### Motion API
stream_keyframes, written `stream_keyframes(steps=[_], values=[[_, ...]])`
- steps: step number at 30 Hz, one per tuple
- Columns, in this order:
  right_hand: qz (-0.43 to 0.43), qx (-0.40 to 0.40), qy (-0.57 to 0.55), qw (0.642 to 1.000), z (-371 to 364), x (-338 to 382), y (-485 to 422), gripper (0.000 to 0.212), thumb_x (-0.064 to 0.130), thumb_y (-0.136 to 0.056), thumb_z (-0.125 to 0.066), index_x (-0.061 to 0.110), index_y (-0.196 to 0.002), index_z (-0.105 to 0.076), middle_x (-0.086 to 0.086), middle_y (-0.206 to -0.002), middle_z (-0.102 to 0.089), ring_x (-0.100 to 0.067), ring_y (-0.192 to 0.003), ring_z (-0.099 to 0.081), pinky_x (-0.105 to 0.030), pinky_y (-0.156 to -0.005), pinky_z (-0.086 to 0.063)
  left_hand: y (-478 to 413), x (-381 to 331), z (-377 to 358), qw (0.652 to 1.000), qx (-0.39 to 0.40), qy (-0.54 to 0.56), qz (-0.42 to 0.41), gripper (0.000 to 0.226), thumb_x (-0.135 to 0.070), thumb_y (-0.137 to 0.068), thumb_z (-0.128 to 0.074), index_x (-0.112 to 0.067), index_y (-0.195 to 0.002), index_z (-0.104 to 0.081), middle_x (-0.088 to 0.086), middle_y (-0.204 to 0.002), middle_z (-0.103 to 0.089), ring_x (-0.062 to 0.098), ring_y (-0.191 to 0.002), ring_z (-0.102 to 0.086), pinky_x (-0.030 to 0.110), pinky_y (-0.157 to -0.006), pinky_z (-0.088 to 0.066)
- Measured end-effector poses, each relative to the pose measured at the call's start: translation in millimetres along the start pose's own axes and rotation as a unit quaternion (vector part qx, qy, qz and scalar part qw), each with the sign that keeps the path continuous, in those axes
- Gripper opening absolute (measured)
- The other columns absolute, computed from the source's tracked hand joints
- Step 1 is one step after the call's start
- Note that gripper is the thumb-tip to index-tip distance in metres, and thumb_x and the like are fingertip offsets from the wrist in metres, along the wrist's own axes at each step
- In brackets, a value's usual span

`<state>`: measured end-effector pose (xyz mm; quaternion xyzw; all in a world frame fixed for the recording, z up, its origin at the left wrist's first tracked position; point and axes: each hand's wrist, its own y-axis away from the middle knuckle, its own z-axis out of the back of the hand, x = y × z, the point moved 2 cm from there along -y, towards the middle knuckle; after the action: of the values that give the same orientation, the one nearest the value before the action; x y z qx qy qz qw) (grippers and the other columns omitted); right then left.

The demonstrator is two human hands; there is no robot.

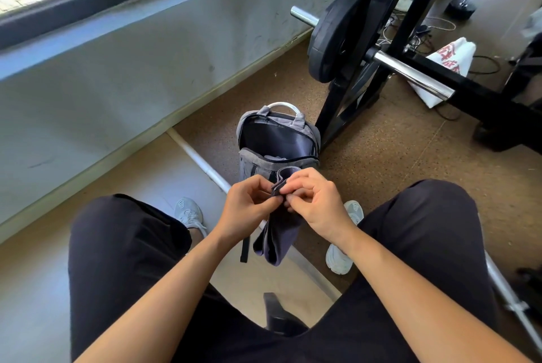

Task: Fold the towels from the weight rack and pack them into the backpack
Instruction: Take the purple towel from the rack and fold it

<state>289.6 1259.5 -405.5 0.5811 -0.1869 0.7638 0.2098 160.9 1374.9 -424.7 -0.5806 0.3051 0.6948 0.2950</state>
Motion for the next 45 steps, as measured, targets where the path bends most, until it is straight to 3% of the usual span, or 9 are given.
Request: stream_keyframes(steps=[4, 7, 16, 23, 27, 31, 36, 39, 45], values=[[0.023, 0.056, 0.081, 0.995, 5.6, 6.8, 0.4, 0.052, -0.006, -0.082, -0.072, 0.018, -0.127, -0.062, 0.007, -0.137, -0.053, -0.020, -0.064, -0.070, -0.023, -0.063, -0.056, 2.0, -2.1, 0.0, 0.998, 0.017, -0.046, -0.026, 0.011, 0.003, -0.086, -0.076, -0.004, -0.086, -0.068, -0.001, -0.076, -0.072, 0.005, -0.067, -0.067, 0.020, -0.061, -0.051], [-0.023, 0.138, 0.101, 0.985, 2.9, 5.5, 2.4, 0.056, -0.004, -0.088, -0.067, 0.023, -0.136, -0.058, 0.005, -0.123, -0.061, -0.016, -0.073, -0.072, -0.022, -0.065, -0.058, 1.4, -1.7, 1.5, 0.996, 0.020, -0.068, -0.045, 0.016, 0.001, -0.085, -0.077, -0.011, -0.082, -0.067, -0.007, -0.074, -0.069, 0.002, -0.065, -0.063, 0.017, -0.060, -0.048], [-0.029, 0.090, 0.104, 0.990, 16.3, -0.2, -5.0, 0.007, 0.004, -0.095, -0.065, 0.010, -0.099, -0.064, -0.014, -0.083, -0.065, -0.026, -0.059, -0.070, -0.039, -0.051, -0.059, -3.5, 6.5, 10.3, 0.995, 0.058, -0.079, -0.028, 0.022, -0.004, -0.077, -0.074, -0.018, -0.093, -0.070, -0.006, -0.085, -0.072, 0.010, -0.077, -0.068, 0.020, -0.068, -0.053], [-0.030, 0.030, 0.026, 0.999, 29.4, 7.5, -8.6, 0.009, 0.001, -0.093, -0.063, 0.004, -0.101, -0.065, -0.010, -0.067, -0.067, -0.026, -0.062, -0.068, -0.025, -0.059, -0.053, -11.6, 43.0, 4.2, 0.965, 0.095, -0.243, 0.029, 0.035, -0.001, -0.077, -0.066, -0.030, -0.097, -0.069, -0.017, -0.088, -0.072, -0.008, -0.083, -0.066, 0.009, -0.076, -0.046], [-0.036, 0.003, -0.018, 0.999, 37.9, 9.9, -7.0, 0.009, 0.000, -0.092, -0.063, 0.004, -0.099, -0.065, -0.024, -0.070, -0.066, -0.020, -0.060, -0.064, -0.025, -0.056, -0.051, -13.1, 53.6, -3.1, 0.946, 0.081, -0.313, 0.036, 0.029, -0.006, -0.075, -0.058, -0.034, -0.082, -0.060, -0.017, -0.071, -0.061, 0.009, -0.072, -0.059, 0.025, -0.064, -0.045], [-0.028, -0.011, -0.056, 0.998, 47.6, 12.6, -4.9, 0.009, 0.007, -0.088, -0.059, 0.008, -0.092, -0.067, -0.013, -0.074, -0.068, -0.019, -0.062, -0.064, -0.025, -0.056, -0.050, -15.0, 57.5, -8.0, 0.942, 0.082, -0.322, 0.036, 0.045, 0.006, -0.078, -0.052, -0.039, -0.071, -0.048, -0.019, -0.064, -0.054, 0.001, -0.065, -0.052, 0.011, -0.057, -0.033], [-0.030, -0.047, -0.114, 0.992, 57.6, 15.0, -3.9, 0.010, 0.008, -0.082, -0.055, 0.007, -0.082, -0.065, -0.008, -0.072, -0.062, -0.021, -0.063, -0.059, -0.025, -0.056, -0.049, -19.1, 70.4, -8.5, 0.939, 0.075, -0.332, 0.050, 0.042, 0.006, -0.078, -0.049, -0.033, -0.064, -0.044, -0.013, -0.061, -0.051, 0.009, -0.061, -0.048, 0.019, -0.054, -0.033], [-0.030, -0.071, -0.139, 0.987, 63.2, 14.5, -4.7, 0.012, 0.008, -0.080, -0.054, 0.012, -0.077, -0.065, -0.008, -0.069, -0.061, -0.021, -0.061, -0.057, -0.028, -0.056, -0.047, -17.7, 79.9, -8.7, 0.928, 0.093, -0.354, 0.068, 0.029, 0.006, -0.074, -0.052, -0.022, -0.066, -0.050, -0.003, -0.061, -0.052, 0.021, -0.064, -0.047, 0.030, -0.056, -0.033], [-0.035, -0.105, -0.132, 0.985, 67.6, 9.0, -7.5, 0.012, 0.010, -0.081, -0.053, 0.012, -0.077, -0.065, -0.007, -0.067, -0.061, -0.020, -0.061, -0.056, -0.030, -0.057, -0.045, -16.7, 95.7, -1.1, 0.907, 0.099, -0.392, 0.115, 0.020, -0.009, -0.074, -0.073, -0.027, -0.069, -0.065, -0.003, -0.066, -0.060, 0.021, -0.067, -0.054, 0.024, -0.052, -0.033]])
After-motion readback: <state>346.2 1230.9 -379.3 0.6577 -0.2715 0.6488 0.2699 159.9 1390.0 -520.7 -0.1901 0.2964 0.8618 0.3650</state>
